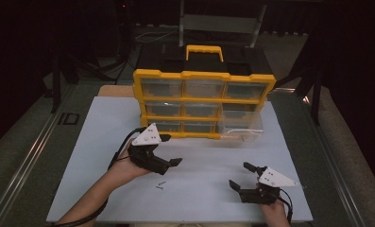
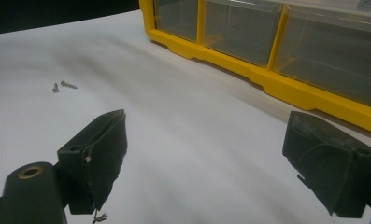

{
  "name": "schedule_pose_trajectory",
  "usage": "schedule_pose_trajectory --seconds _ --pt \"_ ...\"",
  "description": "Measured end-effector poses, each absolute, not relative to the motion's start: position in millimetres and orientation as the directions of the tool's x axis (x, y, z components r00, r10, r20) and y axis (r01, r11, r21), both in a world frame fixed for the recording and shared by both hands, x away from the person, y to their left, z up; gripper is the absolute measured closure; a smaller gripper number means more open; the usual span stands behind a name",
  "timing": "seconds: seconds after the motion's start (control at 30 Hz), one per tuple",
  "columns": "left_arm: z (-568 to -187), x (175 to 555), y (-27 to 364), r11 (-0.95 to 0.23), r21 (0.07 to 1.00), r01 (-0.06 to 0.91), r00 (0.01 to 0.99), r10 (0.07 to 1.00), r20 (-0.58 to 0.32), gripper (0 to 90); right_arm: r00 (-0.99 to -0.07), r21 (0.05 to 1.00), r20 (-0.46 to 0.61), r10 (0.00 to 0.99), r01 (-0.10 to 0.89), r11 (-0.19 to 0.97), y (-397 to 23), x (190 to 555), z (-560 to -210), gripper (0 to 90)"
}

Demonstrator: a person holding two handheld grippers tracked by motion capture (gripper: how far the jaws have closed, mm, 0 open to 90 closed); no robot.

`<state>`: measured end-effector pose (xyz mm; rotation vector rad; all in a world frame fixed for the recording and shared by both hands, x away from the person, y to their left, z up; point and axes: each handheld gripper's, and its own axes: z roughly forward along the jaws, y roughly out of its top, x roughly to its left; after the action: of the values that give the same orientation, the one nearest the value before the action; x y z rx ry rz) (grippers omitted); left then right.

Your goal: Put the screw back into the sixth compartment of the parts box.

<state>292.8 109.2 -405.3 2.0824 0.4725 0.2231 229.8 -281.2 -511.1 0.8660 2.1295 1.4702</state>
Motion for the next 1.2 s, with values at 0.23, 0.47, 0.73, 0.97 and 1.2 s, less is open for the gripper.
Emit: schedule_pose_trajectory --seconds 0.23,0.47,0.73,0.97,1.2 --pt "-426.8 287.5 119.8 -0.483 0.832 0.272 0.905 0.422 -0.051 18.6 -0.725 0.932 0.013 0.689 0.258 0.253 -280.2 230.1 -511.6 13.9" --pt "-445.2 284.4 125.0 -0.505 0.811 0.296 0.904 0.422 -0.068 22.1 -0.726 0.932 0.015 0.687 0.26 0.254 -280.2 230.1 -511.6 13.9" --pt "-466.6 281.6 129.3 -0.544 0.774 0.324 0.906 0.415 -0.088 32.4 -0.728 0.931 0.017 0.685 0.261 0.254 -279.8 230.2 -511.8 13.9" --pt "-484.5 279.8 127.2 -0.586 0.731 0.349 0.903 0.419 -0.095 45.1 -0.728 0.93 0.019 0.685 0.264 0.254 -279.6 230.3 -512.1 13.8" --pt "-502.4 281.4 125.8 -0.641 0.675 0.367 0.905 0.414 -0.099 56.8 -0.729 0.93 0.022 0.684 0.267 0.255 -279.5 230.8 -512.5 13.8"
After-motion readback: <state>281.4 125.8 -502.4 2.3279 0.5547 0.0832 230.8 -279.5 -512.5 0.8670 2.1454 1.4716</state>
